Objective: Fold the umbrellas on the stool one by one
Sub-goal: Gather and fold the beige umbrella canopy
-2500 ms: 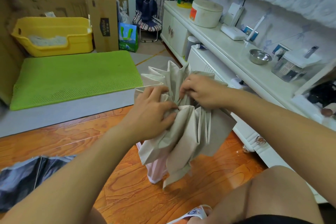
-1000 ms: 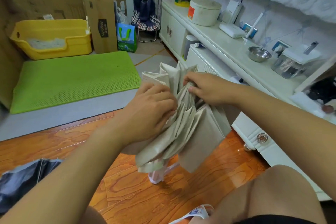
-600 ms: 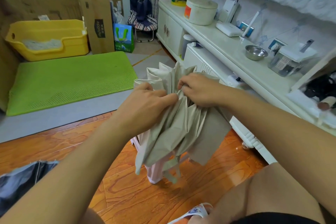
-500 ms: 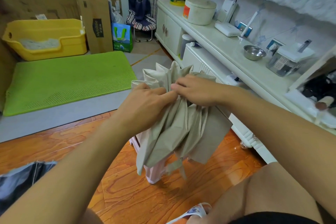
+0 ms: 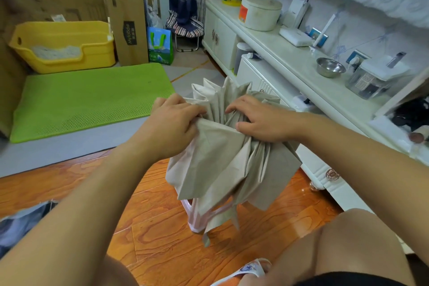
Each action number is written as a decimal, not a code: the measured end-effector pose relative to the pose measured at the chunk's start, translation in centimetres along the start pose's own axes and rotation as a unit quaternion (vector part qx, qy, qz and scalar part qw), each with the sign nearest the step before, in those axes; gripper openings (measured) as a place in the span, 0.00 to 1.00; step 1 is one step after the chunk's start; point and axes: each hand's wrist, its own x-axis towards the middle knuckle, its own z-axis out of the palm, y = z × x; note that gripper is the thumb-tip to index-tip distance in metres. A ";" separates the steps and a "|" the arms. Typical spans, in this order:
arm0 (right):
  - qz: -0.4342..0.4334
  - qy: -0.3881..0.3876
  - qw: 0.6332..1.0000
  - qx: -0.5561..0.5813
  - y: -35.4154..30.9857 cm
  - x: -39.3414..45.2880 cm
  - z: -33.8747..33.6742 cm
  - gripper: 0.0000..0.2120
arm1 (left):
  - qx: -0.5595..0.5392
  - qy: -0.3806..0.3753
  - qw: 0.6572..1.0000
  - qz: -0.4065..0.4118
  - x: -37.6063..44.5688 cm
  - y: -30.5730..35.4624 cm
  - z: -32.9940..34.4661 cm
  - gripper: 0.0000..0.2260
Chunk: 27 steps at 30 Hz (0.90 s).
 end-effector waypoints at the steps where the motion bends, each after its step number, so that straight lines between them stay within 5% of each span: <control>1: 0.002 0.001 1.000 0.007 0.1 0.0 -0.1 0.23 | 0.005 0.002 1.000 -0.006 -0.1 0.1 -0.1 0.22; 10: 0.013 0.013 0.999 0.026 -0.2 0.7 -0.2 0.26 | -0.005 0.005 0.998 0.065 -0.7 2.0 0.1 0.16; 14: 0.022 0.021 0.999 0.017 0.0 1.0 -0.5 0.25 | -0.006 0.010 1.000 0.028 -1.4 1.4 -1.0 0.16; 19: 0.026 0.021 0.999 0.017 0.6 1.1 -0.6 0.24 | 0.021 -0.076 0.997 -0.026 -2.9 0.7 -2.3 0.11; 27: 0.020 0.018 0.999 0.025 1.1 1.4 -0.7 0.21 | -0.040 -0.049 0.997 -0.042 -3.5 1.2 -2.6 0.07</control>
